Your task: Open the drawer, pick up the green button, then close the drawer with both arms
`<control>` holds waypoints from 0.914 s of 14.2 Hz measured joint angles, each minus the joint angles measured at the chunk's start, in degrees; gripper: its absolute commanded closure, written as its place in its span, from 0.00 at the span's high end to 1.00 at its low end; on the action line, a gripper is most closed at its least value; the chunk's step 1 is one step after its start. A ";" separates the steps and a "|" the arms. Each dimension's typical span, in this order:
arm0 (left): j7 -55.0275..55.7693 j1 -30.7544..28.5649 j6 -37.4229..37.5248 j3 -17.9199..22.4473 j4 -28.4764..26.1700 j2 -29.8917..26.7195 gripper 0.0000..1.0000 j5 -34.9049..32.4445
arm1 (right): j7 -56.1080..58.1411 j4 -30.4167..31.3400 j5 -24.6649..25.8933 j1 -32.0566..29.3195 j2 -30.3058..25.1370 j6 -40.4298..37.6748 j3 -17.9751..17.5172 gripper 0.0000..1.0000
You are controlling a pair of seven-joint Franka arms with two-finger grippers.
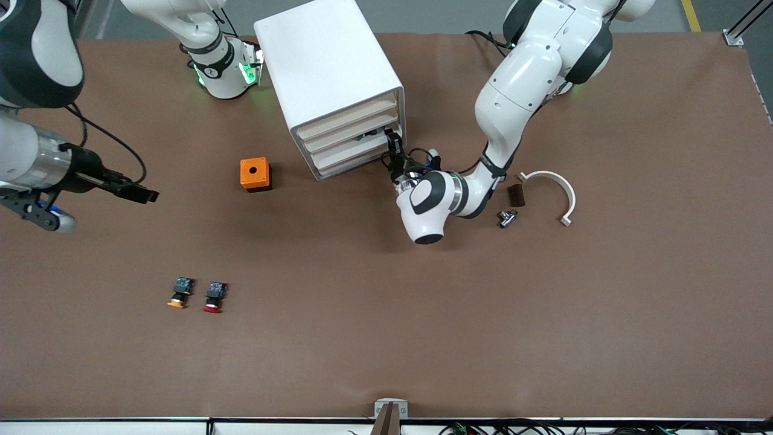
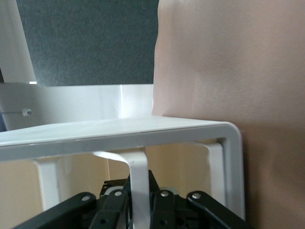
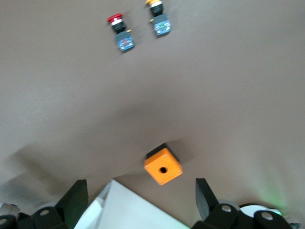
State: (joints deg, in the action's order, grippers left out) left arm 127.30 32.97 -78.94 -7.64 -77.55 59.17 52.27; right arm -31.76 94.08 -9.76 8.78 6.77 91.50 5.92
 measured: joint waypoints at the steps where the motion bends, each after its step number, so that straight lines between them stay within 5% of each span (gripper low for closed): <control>1: 0.00 -1.22 -0.09 0.25 0.01 0.01 0.13 1.02 | -3.39 0.13 -0.30 2.00 0.06 1.33 -0.07 1.00; 9: -0.01 -8.76 -2.68 0.55 0.24 0.11 0.17 3.44 | -32.54 1.32 -0.35 21.16 6.99 14.54 -0.27 1.00; 10: -0.01 -9.25 -3.00 0.55 0.24 0.12 0.25 3.44 | -36.21 1.38 -0.31 23.42 8.35 16.29 -0.27 1.00; 13: -0.48 -9.75 -3.46 0.54 0.34 0.13 0.85 3.52 | -45.55 1.46 0.88 29.39 12.05 20.55 -0.25 1.00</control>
State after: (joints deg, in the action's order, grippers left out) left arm 126.83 23.22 -82.40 -7.10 -77.20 59.30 55.79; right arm -77.30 95.54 -8.88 38.17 18.82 112.04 5.67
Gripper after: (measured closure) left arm 0.700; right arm 0.000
